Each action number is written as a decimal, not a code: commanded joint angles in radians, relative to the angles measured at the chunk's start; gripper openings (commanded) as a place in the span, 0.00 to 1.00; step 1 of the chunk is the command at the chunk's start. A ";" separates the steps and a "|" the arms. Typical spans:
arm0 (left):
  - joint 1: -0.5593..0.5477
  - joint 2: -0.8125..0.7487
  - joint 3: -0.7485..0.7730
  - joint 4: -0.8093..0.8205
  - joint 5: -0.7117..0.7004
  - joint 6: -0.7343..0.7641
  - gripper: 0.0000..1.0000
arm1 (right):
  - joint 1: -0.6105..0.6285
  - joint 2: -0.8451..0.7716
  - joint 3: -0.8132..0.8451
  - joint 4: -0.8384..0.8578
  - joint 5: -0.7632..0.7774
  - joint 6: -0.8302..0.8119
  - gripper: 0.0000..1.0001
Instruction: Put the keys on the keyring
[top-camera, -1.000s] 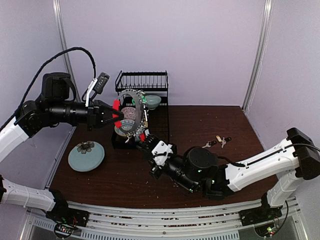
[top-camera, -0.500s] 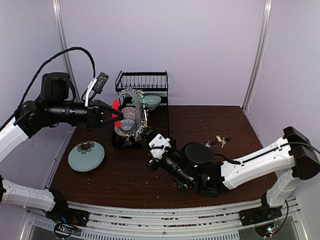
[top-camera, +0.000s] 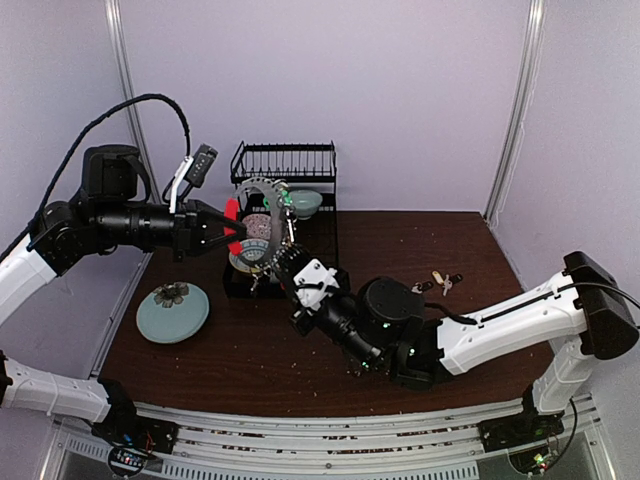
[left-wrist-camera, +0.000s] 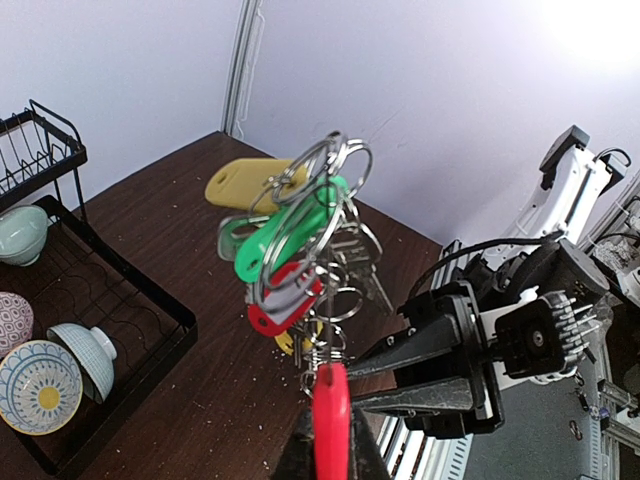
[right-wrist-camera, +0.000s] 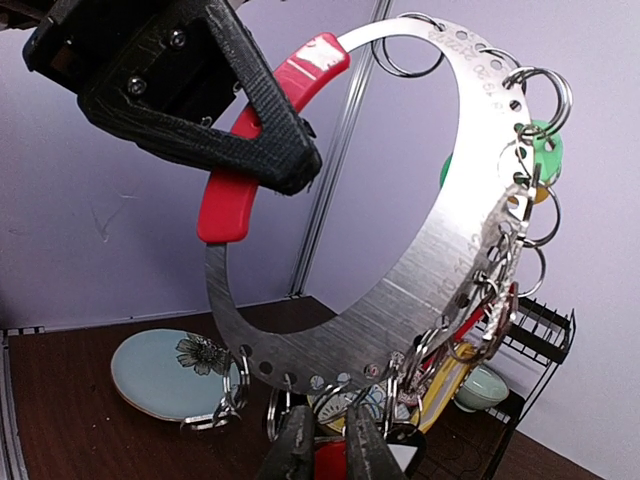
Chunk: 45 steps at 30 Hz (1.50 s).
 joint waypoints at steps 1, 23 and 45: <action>-0.001 -0.024 0.005 0.088 0.004 0.010 0.00 | -0.007 0.016 0.036 -0.007 0.027 0.011 0.14; -0.001 -0.039 -0.002 0.088 -0.004 0.019 0.00 | -0.008 0.023 0.064 -0.038 0.067 0.049 0.07; 0.000 -0.102 -0.270 0.235 -0.031 -0.139 0.00 | -0.116 -0.292 -0.063 -0.345 -0.451 0.205 0.00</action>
